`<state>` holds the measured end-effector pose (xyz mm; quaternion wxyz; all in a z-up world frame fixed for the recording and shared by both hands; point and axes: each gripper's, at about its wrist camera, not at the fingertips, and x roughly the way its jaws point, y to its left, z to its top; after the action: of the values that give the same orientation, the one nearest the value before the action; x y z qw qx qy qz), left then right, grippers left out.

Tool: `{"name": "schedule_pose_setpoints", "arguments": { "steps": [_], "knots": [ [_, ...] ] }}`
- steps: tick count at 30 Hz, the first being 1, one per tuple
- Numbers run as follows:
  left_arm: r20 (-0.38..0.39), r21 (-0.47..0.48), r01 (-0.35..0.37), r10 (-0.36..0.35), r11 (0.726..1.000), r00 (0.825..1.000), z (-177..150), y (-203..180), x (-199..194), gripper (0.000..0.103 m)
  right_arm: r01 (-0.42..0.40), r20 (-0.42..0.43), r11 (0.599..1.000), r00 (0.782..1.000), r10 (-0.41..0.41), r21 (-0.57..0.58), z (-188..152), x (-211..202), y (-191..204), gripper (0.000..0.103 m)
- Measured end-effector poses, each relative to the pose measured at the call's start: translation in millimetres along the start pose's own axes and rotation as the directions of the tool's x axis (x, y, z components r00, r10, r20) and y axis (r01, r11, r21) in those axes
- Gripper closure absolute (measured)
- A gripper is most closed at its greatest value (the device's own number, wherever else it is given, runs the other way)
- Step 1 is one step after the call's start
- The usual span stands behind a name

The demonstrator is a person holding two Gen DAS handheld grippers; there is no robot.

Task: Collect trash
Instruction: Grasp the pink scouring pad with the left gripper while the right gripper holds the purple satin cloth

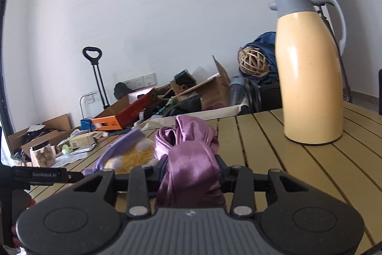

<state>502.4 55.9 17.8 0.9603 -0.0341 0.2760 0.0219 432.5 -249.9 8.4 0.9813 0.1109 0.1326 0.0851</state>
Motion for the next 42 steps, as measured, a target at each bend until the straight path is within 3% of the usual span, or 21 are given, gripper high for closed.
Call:
{"name": "schedule_pose_setpoints", "arguments": {
  "steps": [15, 28, 42],
  "knots": [
    [-0.090, 0.065, -0.035, 0.041, 0.997, 0.995, 3, -2, 34, 0.000, 0.050, -0.007, 0.999, 0.999, -0.050, 0.008, -6, -4, -12, 0.066],
    [-0.112, 0.037, -0.011, 0.015, 0.999, 0.994, 11, -1, 51, 0.000, 0.055, -0.015, 0.998, 0.998, -0.054, 0.011, -7, -3, -12, 0.066],
    [-0.081, 0.035, -0.016, 0.019, 0.999, 0.997, 17, -12, 56, 0.002, 0.055, -0.015, 0.998, 0.998, -0.055, 0.009, -7, -3, -13, 0.066]
  ]
}}
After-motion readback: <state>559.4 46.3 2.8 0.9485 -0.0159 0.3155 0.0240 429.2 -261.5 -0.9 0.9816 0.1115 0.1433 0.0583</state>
